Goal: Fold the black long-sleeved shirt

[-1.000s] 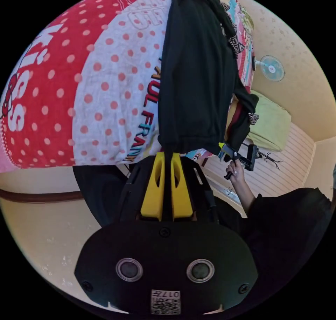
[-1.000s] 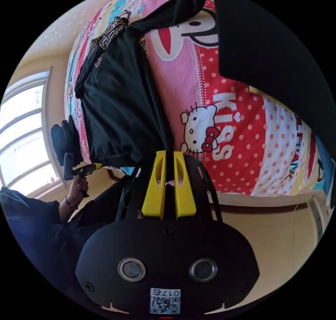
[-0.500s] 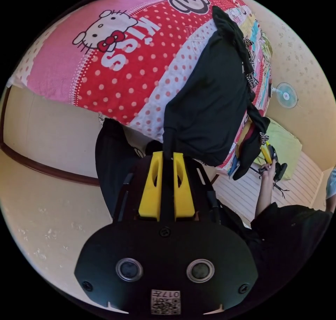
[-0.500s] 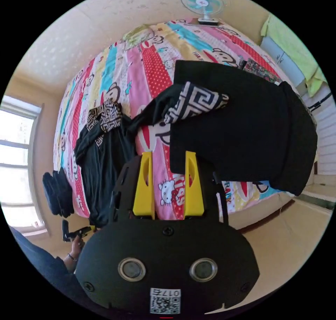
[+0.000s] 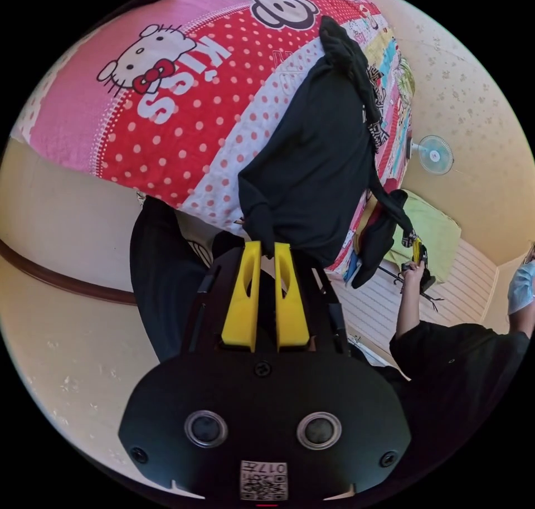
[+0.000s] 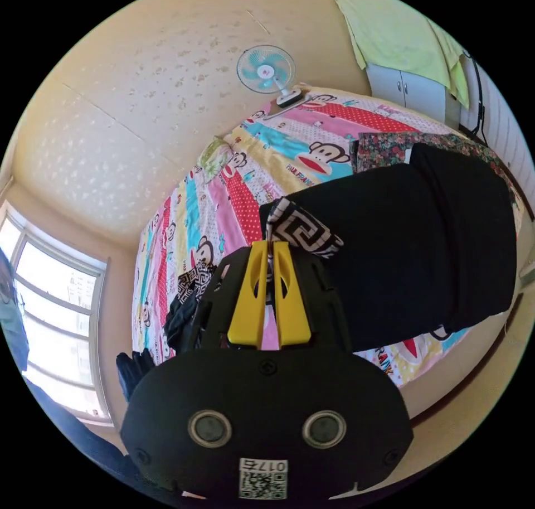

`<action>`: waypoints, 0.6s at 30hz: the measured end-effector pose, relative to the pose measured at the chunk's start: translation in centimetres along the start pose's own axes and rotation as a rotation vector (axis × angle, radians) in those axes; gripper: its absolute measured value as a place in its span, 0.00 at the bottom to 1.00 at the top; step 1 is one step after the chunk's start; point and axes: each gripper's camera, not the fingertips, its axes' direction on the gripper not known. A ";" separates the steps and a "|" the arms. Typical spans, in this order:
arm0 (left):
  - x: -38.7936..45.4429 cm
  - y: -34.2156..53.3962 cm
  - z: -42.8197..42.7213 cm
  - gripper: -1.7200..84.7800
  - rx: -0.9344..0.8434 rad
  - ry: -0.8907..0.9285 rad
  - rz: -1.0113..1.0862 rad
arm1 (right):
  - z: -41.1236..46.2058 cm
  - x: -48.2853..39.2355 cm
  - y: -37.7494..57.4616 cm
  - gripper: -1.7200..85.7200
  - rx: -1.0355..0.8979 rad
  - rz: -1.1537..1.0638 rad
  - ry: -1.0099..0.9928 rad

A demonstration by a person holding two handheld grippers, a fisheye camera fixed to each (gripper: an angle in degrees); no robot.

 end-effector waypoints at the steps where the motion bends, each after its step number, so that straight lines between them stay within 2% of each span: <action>1: -0.5 0.1 0.0 0.08 0.002 0.020 -0.013 | -0.6 1.5 0.6 0.05 0.006 0.031 0.057; 4: -1.6 0.1 0.0 0.08 0.007 0.062 -0.031 | 0.8 7.6 3.2 0.04 -0.092 0.241 0.255; 5: -1.9 0.0 -0.1 0.08 0.006 0.071 -0.034 | 1.1 8.9 3.8 0.04 -0.114 0.311 0.251; 6: -2.0 0.0 -0.1 0.08 0.006 0.075 -0.034 | 1.0 10.7 5.0 0.04 -0.087 0.448 0.174; 8: -2.5 -0.1 -0.6 0.08 0.008 0.086 -0.026 | -0.1 10.7 6.5 0.04 0.085 0.534 0.005; 9: -2.6 -0.1 -0.7 0.08 0.008 0.087 -0.023 | -0.5 9.4 6.7 0.04 0.172 0.521 -0.065; 11: -3.0 -0.3 -1.1 0.08 0.011 0.098 -0.009 | -0.3 6.2 5.9 0.04 0.223 0.462 -0.114; 18: -4.2 -0.7 -2.6 0.09 0.062 0.203 0.003 | 4.0 -12.7 3.4 0.04 0.407 0.049 -0.336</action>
